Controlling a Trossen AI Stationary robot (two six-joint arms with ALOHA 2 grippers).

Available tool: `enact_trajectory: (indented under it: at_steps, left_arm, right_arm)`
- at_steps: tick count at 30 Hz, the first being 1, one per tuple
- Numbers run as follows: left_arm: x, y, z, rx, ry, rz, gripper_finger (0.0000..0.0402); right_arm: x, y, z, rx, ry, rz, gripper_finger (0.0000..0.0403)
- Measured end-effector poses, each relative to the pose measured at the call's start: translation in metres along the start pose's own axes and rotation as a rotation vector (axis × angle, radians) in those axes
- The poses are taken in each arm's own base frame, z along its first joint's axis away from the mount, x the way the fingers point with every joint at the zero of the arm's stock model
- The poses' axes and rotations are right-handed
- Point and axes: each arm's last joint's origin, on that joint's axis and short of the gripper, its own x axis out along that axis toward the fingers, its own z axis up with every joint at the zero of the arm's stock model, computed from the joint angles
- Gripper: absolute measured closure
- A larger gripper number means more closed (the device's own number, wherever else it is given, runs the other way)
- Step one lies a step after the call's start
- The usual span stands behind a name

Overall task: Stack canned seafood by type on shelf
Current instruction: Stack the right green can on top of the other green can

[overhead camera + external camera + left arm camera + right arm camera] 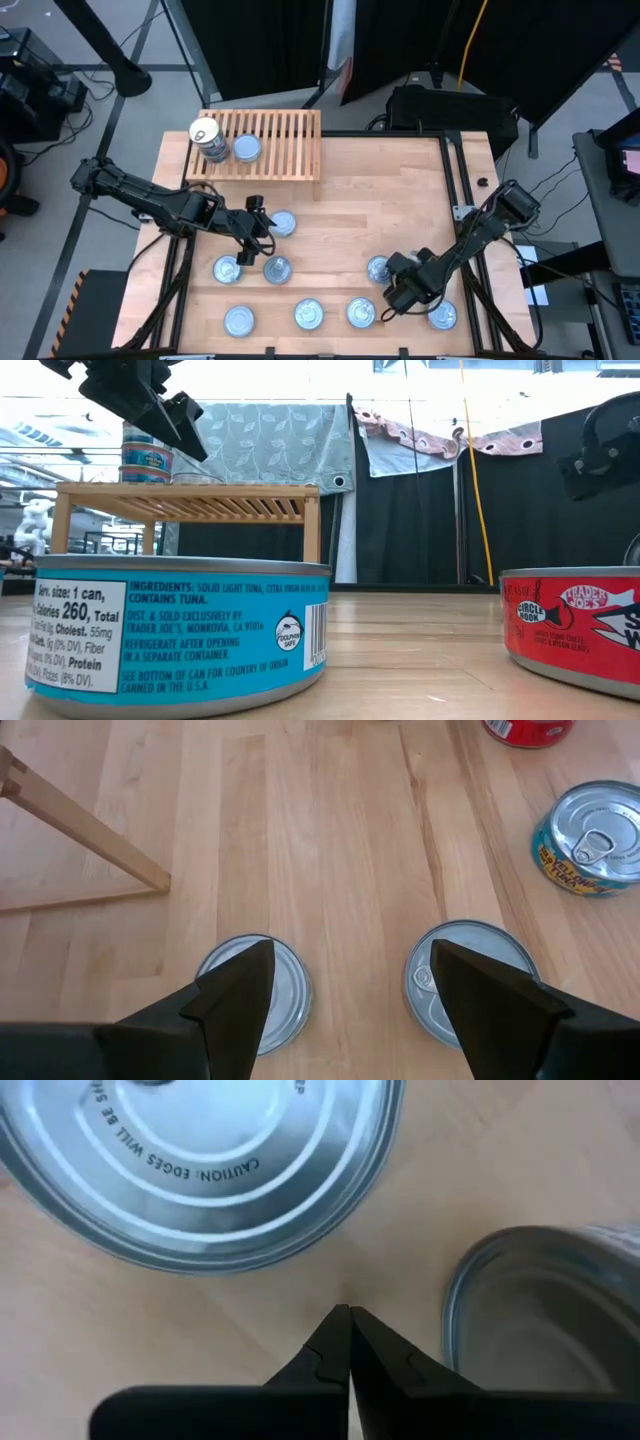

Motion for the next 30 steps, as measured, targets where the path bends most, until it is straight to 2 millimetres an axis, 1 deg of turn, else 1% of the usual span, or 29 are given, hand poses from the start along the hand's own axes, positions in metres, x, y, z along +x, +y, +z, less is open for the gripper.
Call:
enact_trajectory:
  at_steps: [3,6,11,13,17,21,25,27,30]
  left_arm:
    - [0.0,0.0,0.0,0.0,0.003,0.0,0.0128]
    - [0.0,0.0,0.0,0.0,0.003,0.0,0.0128]
    - [0.0,0.0,0.0,-0.002,-0.003,-0.001,0.0128]
    - [0.0,0.0,0.0,-0.001,-0.003,-0.004,0.0128]
    - [0.0,0.0,0.0,-0.002,-0.002,-0.015,0.0128]
    - [0.0,-0.001,0.0,-0.001,0.0,-0.029,0.0128]
    - [0.0,-0.001,0.0,-0.001,-0.001,-0.03,0.0128]
    - [0.0,-0.001,0.0,-0.001,-0.001,-0.031,0.0128]
    - [0.0,-0.001,0.0,-0.001,-0.001,-0.031,0.0128]
  right_arm:
    - [-0.01,0.005,0.002,-0.009,-0.049,-0.041,0.0403]
    - [-0.033,0.011,0.007,-0.038,-0.072,-0.064,0.0403]
    - [-0.067,0.017,0.013,-0.13,-0.109,-0.109,0.0403]
    - [-0.08,0.014,0.015,-0.142,-0.114,-0.164,0.0401]
    - [-0.094,0.003,0.015,-0.148,-0.069,-0.26,0.0384]
    - [-0.107,-0.009,0.015,-0.166,-0.049,-0.263,0.0345]
    - [-0.128,-0.026,0.015,-0.163,-0.062,-0.189,0.0285]
    - [-0.136,-0.037,0.011,-0.164,-0.081,-0.158,0.0252]
    - [-0.138,-0.047,0.002,-0.184,-0.107,-0.107,0.0203]
